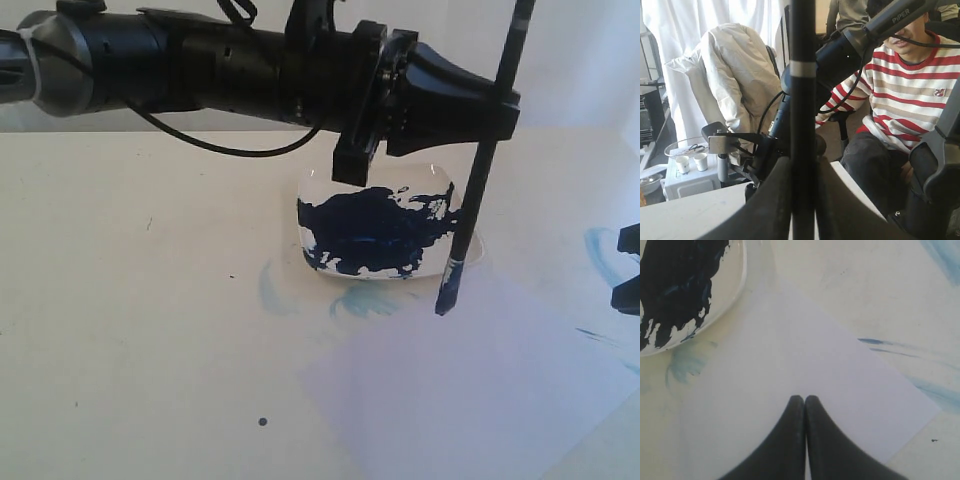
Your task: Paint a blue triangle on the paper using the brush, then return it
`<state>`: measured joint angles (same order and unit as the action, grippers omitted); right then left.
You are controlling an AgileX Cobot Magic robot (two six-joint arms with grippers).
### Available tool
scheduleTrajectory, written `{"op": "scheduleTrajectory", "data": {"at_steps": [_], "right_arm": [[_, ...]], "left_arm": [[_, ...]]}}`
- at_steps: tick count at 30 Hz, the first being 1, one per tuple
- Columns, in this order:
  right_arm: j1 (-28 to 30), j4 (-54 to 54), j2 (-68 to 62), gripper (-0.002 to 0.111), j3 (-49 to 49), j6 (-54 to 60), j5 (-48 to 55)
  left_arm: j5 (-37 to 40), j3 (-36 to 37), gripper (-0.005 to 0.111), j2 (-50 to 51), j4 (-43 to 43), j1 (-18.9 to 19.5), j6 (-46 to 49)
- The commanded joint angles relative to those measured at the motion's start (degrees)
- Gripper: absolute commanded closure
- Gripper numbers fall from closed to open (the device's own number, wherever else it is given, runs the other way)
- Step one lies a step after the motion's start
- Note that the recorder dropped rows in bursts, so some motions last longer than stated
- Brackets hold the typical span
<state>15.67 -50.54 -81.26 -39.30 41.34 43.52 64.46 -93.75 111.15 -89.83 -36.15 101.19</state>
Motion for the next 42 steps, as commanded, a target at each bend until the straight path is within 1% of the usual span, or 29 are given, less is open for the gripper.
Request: {"op": "scheduleTrajectory", "data": {"at_steps": [1,4,7,10,15,20,23,27,32,37,39,42], "right_arm": [[0.4,-0.2,-0.1,0.108,-0.2,0.5,-0.3],[0.4,-0.2,-0.1,0.108,-0.2,0.5,-0.3],[0.4,-0.2,-0.1,0.108,-0.2,0.5,-0.3],[0.4,-0.2,-0.1,0.108,-0.2,0.5,-0.3],[0.4,-0.2,-0.1,0.108,-0.2,0.5,-0.3],[0.4,-0.2,-0.1,0.108,-0.2,0.5,-0.3],[0.4,-0.2,-0.1,0.108,-0.2,0.5,-0.3],[0.4,-0.2,-0.1,0.108,-0.2,0.5,-0.3],[0.4,-0.2,-0.1,0.108,-0.2,0.5,-0.3],[0.4,-0.2,-0.1,0.108,-0.2,0.5,-0.3],[0.4,-0.2,-0.1,0.108,-0.2,0.5,-0.3],[0.4,-0.2,-0.1,0.108,-0.2,0.5,-0.3]], "left_arm": [[5.3,-0.7,0.107,-1.1,0.4,0.1,-2.7],[3.4,-2.4,0.107,-1.1,2.6,0.2,-6.1],[2.1,-5.9,0.107,-1.1,7.2,0.3,-10.7],[1.5,-9.4,0.107,-1.1,9.8,0.3,-14.5],[-1.9,-12.2,0.107,-1.1,13.4,0.3,-20.2],[-2.0,-14.3,0.107,-1.0,15.6,0.3,-23.9],[-3.7,-15.7,0.107,-1.0,18.1,0.3,-28.0],[-6.3,-18.4,0.107,-1.0,24.9,0.3,-35.7],[-8.4,-20.2,0.107,-1.0,28.7,0.6,-39.9],[-12.5,-21.7,0.107,-1.0,36.0,0.6,-46.7],[-12.9,-22.5,0.107,-0.9,38.7,0.6,-48.1],[-13.9,-24.2,0.107,-0.8,44.2,0.6,-52.7]]}}
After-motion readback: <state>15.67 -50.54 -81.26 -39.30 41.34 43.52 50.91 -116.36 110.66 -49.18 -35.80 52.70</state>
